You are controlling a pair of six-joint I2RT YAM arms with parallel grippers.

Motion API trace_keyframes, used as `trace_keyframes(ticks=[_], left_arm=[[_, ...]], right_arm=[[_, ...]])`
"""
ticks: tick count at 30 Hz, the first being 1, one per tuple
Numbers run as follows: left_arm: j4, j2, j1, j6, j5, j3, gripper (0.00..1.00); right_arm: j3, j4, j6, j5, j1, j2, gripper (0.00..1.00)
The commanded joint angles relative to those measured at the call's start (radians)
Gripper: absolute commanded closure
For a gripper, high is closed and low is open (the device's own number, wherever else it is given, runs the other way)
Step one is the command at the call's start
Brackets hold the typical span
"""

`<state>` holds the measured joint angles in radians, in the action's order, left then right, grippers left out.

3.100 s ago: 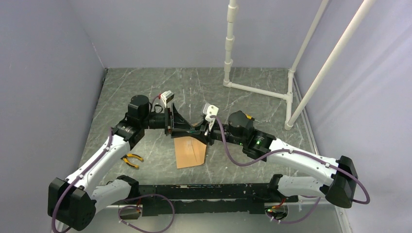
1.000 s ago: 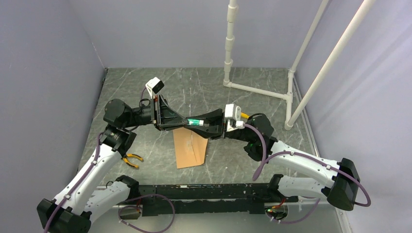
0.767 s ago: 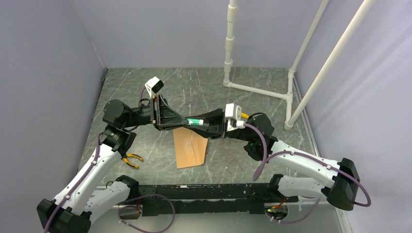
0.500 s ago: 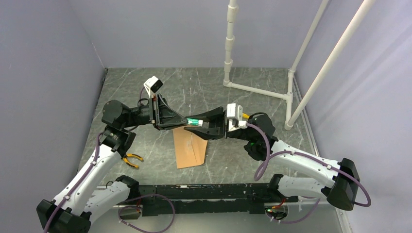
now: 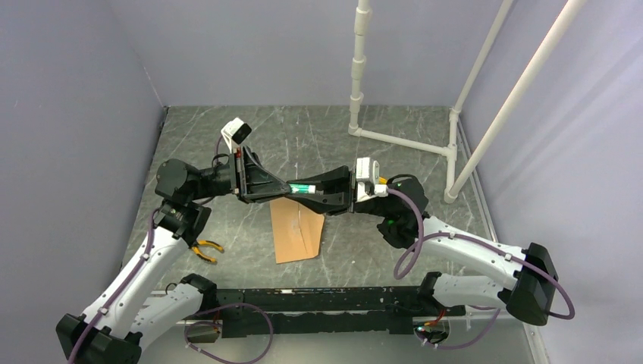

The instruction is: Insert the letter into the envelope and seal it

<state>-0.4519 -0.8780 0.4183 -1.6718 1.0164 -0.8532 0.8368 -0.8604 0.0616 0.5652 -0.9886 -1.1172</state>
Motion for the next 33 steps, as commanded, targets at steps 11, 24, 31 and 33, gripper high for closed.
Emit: trace_keyframes(ticks=[11,24,31,33], left_arm=[[0.126,0.027,-0.004,0.113,-0.041,-0.032,0.68],[0.529,0.040,-0.006,0.430,-0.121,-0.121,0.08],[1.310,0.040,-0.006,0.888,-0.697,-0.273,0.27],[1.383,0.017,-0.006,0.924,-0.813,-0.239,0.36]], right_arm=[[0.094,0.112,0.016,-0.063,-0.010,0.028,1.00],[0.143,0.520,0.071,-0.418,-0.008,0.064,1.00],[0.331,1.070,0.251,-0.756,-0.004,-0.151,1.00],[0.328,1.114,0.299,-0.796,-0.004,-0.216,1.00]])
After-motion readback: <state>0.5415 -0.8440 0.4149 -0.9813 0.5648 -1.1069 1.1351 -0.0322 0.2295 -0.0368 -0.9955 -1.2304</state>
